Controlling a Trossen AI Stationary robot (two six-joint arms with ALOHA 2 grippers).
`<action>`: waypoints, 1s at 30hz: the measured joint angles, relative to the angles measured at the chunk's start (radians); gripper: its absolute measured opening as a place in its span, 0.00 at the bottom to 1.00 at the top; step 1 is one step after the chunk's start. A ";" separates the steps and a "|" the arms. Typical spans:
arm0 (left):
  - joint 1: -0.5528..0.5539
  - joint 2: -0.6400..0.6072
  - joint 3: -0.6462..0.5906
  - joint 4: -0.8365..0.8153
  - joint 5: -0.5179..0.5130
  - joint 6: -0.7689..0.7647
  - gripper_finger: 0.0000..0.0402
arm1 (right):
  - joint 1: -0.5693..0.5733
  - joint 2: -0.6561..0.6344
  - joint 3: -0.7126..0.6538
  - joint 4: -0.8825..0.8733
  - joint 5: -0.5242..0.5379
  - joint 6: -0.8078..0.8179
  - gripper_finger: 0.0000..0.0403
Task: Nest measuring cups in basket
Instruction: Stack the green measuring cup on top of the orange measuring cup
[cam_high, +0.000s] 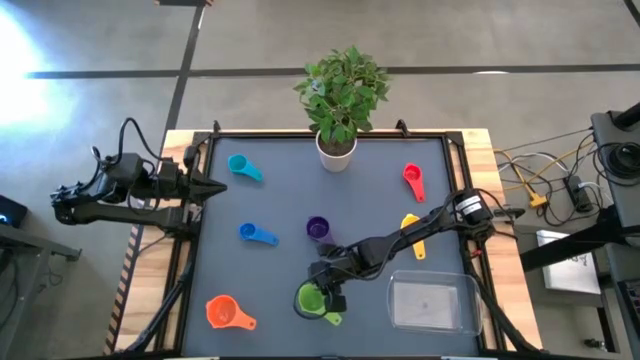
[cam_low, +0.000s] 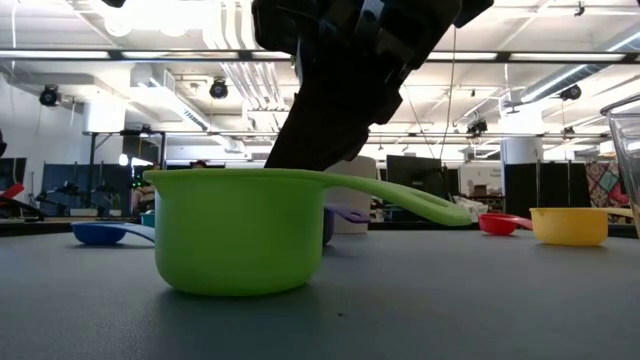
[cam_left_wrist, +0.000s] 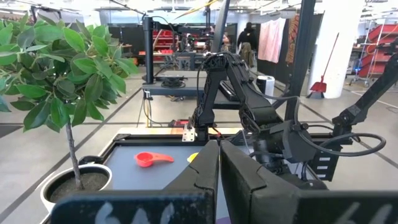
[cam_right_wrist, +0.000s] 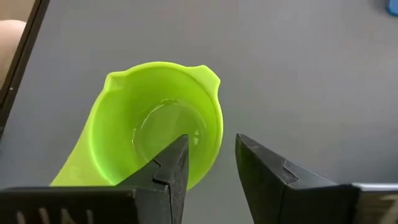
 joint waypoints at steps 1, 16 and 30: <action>0.000 0.000 0.000 0.000 0.000 0.000 0.00 | 0.000 0.000 0.000 0.000 -0.011 0.000 0.32; 0.000 0.000 0.000 0.000 0.000 0.000 0.00 | 0.000 0.006 0.000 0.001 -0.016 0.038 0.42; 0.000 0.000 0.000 0.000 0.000 0.000 0.00 | -0.017 0.051 -0.002 0.001 -0.015 0.074 0.32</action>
